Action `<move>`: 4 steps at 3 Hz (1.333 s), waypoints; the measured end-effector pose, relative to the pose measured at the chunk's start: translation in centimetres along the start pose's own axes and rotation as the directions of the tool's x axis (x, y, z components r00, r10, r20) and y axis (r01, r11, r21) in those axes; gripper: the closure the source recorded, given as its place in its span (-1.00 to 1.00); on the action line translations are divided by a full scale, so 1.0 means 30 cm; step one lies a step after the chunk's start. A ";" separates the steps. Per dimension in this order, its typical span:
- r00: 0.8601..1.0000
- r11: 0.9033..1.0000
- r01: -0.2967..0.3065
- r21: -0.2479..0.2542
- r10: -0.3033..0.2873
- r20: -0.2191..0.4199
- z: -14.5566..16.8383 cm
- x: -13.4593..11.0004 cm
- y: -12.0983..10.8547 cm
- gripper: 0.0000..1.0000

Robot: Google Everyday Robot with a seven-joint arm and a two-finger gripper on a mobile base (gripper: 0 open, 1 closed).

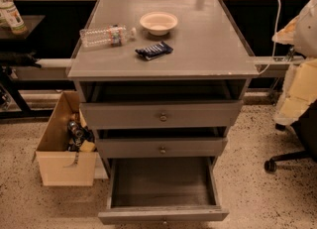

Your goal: Close bottom drawer

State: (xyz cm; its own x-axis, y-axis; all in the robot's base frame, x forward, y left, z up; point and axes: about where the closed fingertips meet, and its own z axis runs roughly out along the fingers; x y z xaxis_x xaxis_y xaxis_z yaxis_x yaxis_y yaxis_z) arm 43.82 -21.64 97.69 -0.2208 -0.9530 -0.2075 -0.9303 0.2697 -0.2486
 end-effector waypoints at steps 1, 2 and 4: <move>1.000 1.000 0.003 0.004 -0.003 0.002 -0.001 -0.004 0.000 -1.00; 0.996 0.998 0.019 -0.066 -0.013 0.088 0.130 -0.069 0.075 -1.00; 0.985 0.987 0.030 -0.157 -0.002 0.173 0.279 -0.126 0.186 -1.00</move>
Offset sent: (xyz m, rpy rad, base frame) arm -0.0079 0.0564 -0.0767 0.1712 0.0956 0.1006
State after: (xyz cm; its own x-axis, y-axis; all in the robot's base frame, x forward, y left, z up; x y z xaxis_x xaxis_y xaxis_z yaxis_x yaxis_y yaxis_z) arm 41.92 -15.37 89.19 -0.1645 -0.9153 -0.3676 -0.9709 0.2161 -0.1036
